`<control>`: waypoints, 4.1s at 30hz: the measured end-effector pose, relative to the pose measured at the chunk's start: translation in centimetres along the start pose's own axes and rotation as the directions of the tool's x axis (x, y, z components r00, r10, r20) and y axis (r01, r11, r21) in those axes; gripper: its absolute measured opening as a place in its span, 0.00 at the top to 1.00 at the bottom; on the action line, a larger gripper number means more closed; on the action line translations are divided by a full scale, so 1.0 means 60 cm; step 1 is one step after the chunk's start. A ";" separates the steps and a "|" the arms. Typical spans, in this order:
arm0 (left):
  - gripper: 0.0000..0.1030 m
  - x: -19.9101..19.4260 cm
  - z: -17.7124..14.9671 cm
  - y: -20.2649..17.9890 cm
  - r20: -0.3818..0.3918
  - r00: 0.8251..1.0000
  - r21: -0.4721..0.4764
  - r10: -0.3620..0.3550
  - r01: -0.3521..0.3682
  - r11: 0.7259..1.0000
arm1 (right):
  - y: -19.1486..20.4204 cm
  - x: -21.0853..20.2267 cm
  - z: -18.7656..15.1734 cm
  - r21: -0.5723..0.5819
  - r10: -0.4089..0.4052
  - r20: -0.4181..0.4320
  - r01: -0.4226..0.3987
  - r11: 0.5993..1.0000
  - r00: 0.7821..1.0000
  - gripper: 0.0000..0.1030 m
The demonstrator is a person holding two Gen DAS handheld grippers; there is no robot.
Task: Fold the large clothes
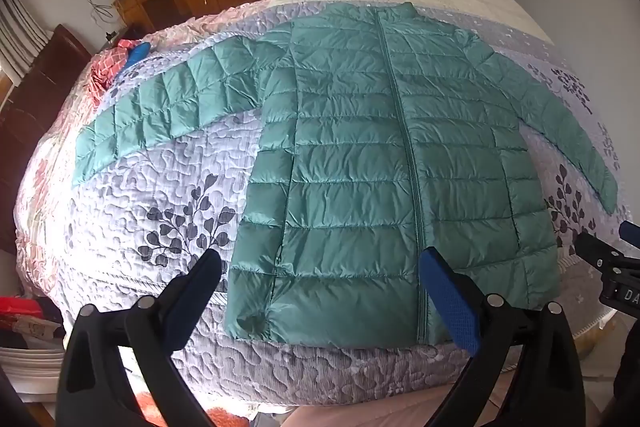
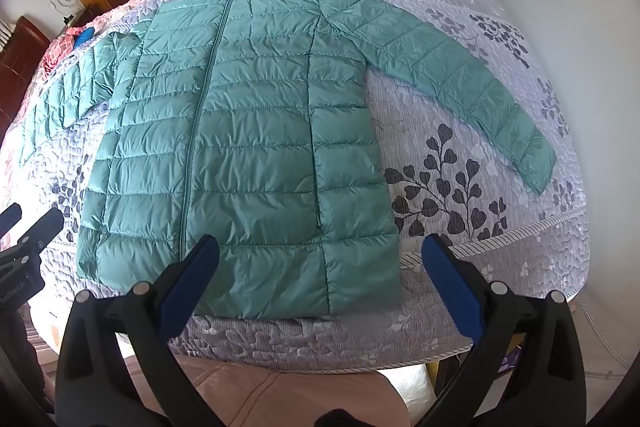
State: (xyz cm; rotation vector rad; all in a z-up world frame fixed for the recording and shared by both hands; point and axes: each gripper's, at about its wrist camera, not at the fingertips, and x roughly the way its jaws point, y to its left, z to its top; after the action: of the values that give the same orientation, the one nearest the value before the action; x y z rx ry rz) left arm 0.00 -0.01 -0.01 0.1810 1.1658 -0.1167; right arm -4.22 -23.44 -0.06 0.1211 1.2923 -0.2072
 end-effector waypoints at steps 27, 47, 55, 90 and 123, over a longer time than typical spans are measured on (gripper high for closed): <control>0.04 0.000 0.000 0.000 0.003 1.000 0.001 0.001 -0.001 1.000 | 0.000 -0.002 0.002 0.001 -0.001 0.000 0.001 1.000 1.000 0.03; 0.04 0.000 0.000 0.000 0.003 1.000 0.001 0.003 -0.003 1.000 | 0.002 0.000 0.002 0.001 0.000 -0.002 0.000 1.000 1.000 0.03; 0.04 0.000 0.000 0.000 0.003 1.000 0.001 0.003 -0.003 1.000 | 0.004 0.001 0.001 0.000 0.000 -0.001 0.000 1.000 1.000 0.03; 0.04 0.000 0.000 0.000 -0.001 1.000 0.002 0.004 -0.004 1.000 | -0.001 0.003 0.001 0.001 0.001 -0.001 -0.001 1.000 1.000 0.03; 0.12 0.261 0.309 -0.287 0.050 0.982 0.103 -0.182 0.176 0.979 | -0.631 0.223 0.033 0.644 0.027 0.086 -0.076 0.762 0.996 0.05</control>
State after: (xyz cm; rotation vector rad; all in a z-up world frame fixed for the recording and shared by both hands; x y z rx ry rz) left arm 19.66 -20.55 -8.77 0.1581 1.1167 -0.3371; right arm -7.20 -61.93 -11.39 0.7403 1.0945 -0.6064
